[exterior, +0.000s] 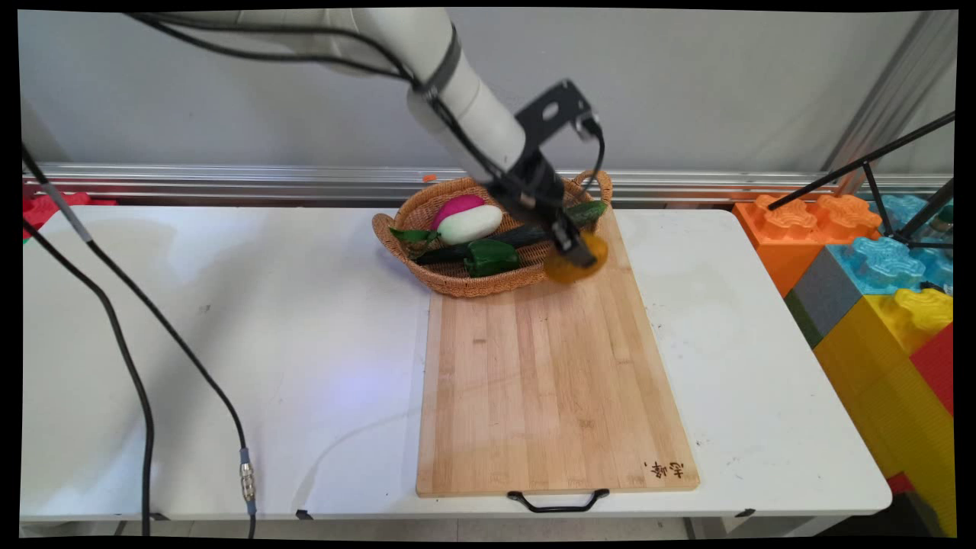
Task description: Place the picked object on the cutting board
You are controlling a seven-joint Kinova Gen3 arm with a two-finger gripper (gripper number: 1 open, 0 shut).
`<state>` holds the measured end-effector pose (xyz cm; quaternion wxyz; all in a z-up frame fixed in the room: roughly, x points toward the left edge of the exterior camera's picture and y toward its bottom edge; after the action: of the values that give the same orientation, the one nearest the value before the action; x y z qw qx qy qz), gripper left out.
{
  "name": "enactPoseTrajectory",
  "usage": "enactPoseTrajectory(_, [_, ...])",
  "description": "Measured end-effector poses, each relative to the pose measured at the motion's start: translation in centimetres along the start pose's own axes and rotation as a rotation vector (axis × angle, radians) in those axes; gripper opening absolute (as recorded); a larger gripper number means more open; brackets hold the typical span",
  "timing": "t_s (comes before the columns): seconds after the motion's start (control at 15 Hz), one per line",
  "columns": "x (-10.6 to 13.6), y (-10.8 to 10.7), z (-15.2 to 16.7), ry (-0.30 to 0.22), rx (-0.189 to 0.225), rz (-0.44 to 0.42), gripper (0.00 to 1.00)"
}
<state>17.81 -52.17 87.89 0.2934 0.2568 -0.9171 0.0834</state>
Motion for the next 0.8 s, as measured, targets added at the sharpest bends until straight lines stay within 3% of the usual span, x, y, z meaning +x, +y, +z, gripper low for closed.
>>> enactPoseTrajectory(0.8, [-3.4,3.9,7.2,-0.071,-0.033,0.128,0.00])
